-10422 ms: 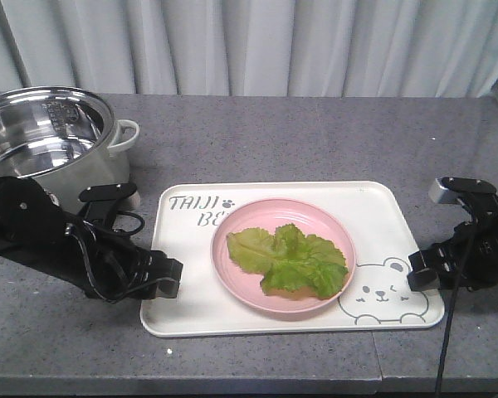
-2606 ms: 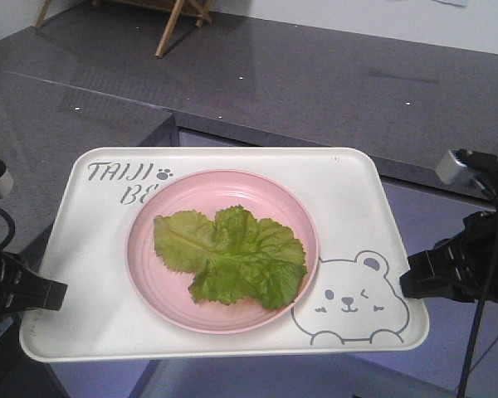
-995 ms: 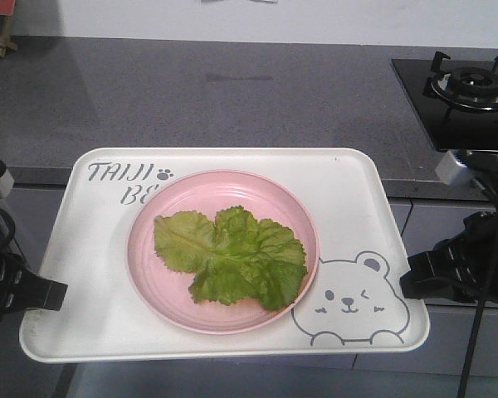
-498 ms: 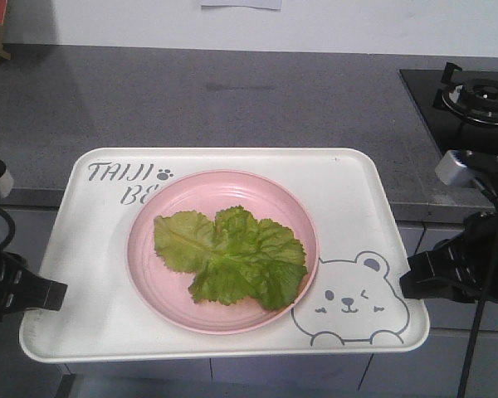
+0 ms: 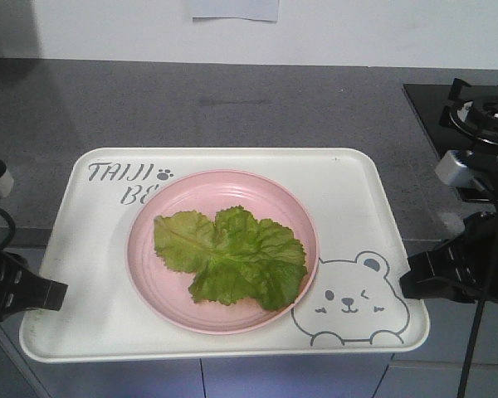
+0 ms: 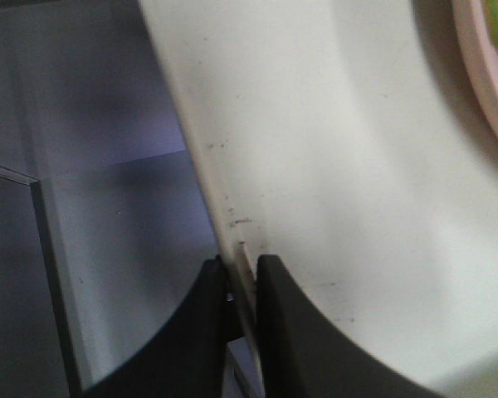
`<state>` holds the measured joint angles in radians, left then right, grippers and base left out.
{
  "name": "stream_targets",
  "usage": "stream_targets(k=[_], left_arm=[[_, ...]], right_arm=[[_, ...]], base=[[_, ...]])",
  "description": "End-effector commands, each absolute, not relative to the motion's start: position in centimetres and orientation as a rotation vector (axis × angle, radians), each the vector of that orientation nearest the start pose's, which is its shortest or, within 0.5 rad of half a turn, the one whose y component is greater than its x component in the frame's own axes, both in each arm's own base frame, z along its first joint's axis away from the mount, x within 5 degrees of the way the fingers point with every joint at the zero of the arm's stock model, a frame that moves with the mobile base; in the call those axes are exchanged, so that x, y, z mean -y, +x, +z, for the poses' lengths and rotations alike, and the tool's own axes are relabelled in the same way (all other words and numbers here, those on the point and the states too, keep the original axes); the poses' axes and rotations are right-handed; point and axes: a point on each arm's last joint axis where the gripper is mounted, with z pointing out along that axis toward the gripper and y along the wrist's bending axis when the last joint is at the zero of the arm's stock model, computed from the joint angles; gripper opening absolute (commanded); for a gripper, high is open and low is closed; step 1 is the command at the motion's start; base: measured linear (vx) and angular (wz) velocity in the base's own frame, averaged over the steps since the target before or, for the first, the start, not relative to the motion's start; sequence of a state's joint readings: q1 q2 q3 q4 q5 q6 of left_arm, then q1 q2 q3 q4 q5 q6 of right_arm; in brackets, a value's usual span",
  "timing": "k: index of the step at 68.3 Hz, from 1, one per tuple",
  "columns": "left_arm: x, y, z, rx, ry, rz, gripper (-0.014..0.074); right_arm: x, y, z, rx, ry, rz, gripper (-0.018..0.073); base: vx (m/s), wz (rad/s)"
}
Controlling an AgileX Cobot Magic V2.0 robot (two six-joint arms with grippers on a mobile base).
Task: Transfer vegetables to tray and serve
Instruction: 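Drive the base to the counter beside the stove holding the tray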
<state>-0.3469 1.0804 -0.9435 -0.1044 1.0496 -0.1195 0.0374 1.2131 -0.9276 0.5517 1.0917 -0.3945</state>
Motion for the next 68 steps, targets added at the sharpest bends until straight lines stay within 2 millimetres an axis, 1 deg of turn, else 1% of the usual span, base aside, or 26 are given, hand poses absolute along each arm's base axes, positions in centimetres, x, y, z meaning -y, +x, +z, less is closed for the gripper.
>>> stream_targets(k=[1,68], left_arm=[[7.91,18.2,33.56,-2.55,0.273,-0.355,-0.0006],[7.91,18.2,33.56,-2.55,0.273,-0.355,-0.0006]], right_arm=[[-5.87,20.75,31.4,-2.608,-0.397,0.739,-0.0001],[-5.87,20.76,31.4,-2.607,-0.396,0.738,-0.0001]], base=[[0.18,-0.03],[0.16,-0.01]])
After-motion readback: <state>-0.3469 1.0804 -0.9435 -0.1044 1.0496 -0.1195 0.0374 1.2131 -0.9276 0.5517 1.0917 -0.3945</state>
